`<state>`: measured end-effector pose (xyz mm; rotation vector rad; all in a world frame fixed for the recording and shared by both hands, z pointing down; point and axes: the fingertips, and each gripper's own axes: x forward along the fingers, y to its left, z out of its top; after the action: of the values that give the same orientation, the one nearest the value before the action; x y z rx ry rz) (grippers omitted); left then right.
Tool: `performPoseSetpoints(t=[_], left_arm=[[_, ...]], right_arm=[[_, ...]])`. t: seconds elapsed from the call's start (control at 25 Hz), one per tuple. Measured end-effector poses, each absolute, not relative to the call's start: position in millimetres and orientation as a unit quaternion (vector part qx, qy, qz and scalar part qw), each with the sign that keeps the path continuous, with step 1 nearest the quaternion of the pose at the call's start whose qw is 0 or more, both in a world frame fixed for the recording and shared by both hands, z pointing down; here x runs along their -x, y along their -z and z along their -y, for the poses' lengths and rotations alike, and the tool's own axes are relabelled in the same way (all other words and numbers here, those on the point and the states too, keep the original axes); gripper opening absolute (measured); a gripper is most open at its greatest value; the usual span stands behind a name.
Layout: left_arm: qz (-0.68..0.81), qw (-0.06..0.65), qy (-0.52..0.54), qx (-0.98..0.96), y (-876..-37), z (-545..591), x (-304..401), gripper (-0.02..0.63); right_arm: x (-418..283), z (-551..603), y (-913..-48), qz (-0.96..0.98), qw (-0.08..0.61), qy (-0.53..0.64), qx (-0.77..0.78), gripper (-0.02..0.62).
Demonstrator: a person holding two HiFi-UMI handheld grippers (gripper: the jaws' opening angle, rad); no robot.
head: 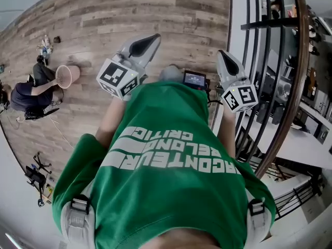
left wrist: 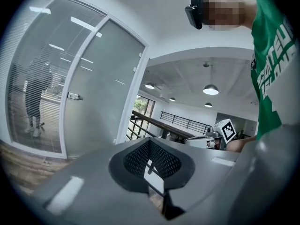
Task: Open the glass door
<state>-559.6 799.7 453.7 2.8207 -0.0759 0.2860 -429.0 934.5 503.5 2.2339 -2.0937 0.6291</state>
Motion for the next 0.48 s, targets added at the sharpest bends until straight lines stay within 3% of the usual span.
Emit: performPoseSetpoints(t=[0.48], left_arm=[[0.109, 0.169, -0.101, -0.974, -447, -765, 552, 0.015]], right_arm=[[388, -902, -495, 0.699, 0.026, -0.206, -0.684, -0.006]])
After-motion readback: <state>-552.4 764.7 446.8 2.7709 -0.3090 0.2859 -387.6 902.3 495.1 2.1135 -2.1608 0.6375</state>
